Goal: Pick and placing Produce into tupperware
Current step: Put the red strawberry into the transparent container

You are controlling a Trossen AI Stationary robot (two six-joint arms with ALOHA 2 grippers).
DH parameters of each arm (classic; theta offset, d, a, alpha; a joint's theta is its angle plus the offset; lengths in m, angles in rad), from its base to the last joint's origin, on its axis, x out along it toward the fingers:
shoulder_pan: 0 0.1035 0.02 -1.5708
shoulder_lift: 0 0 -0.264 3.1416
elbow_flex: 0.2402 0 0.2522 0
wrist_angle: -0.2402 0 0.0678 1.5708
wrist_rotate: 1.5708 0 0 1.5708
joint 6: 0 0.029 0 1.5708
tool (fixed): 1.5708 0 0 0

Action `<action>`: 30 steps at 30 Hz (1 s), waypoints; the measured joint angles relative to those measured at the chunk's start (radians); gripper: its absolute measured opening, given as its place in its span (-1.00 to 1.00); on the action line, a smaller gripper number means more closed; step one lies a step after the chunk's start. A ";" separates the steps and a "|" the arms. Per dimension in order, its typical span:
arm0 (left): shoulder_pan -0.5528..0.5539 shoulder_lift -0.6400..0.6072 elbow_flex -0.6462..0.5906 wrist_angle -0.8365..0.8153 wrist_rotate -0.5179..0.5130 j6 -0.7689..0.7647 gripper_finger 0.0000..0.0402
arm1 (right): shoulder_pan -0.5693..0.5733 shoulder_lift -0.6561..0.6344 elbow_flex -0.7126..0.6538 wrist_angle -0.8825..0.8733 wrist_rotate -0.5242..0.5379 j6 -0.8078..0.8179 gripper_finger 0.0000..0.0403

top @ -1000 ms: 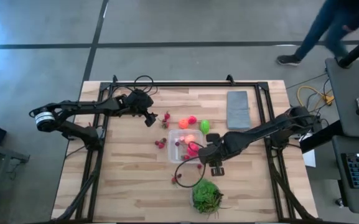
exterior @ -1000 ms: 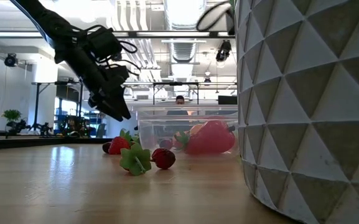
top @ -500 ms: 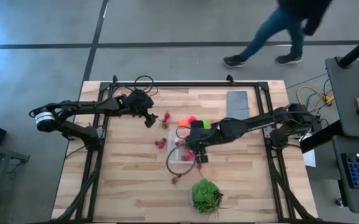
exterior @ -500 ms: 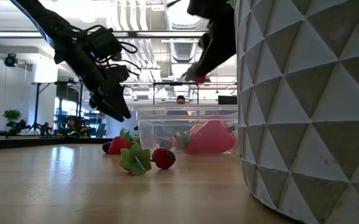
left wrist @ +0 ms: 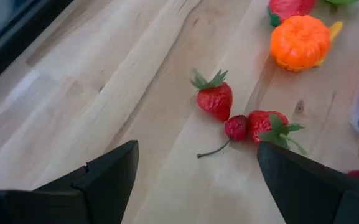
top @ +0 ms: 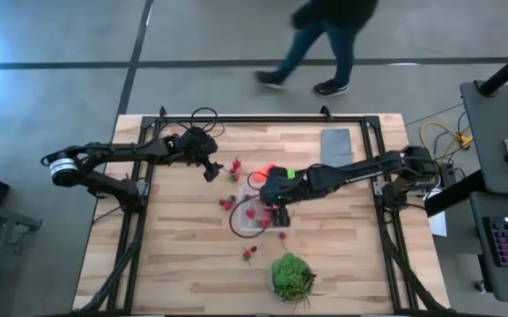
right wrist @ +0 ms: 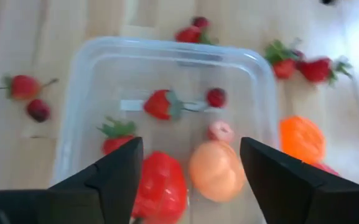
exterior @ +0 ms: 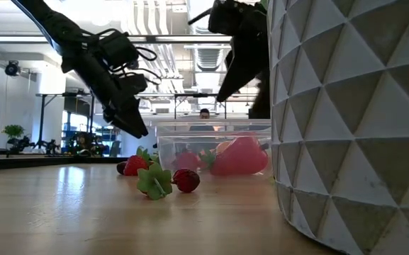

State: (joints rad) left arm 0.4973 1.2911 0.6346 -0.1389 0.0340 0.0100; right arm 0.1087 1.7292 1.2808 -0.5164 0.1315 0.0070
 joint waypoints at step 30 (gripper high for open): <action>0.005 0.421 0.426 -0.264 0.043 -0.317 0.56 | 0.000 -0.023 -0.057 -0.549 0.212 1.336 0.33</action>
State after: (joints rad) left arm 0.5022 1.7121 1.0610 -0.4031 0.0766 -0.3072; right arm 0.1089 1.7057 1.2241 -1.0653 0.3438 1.3429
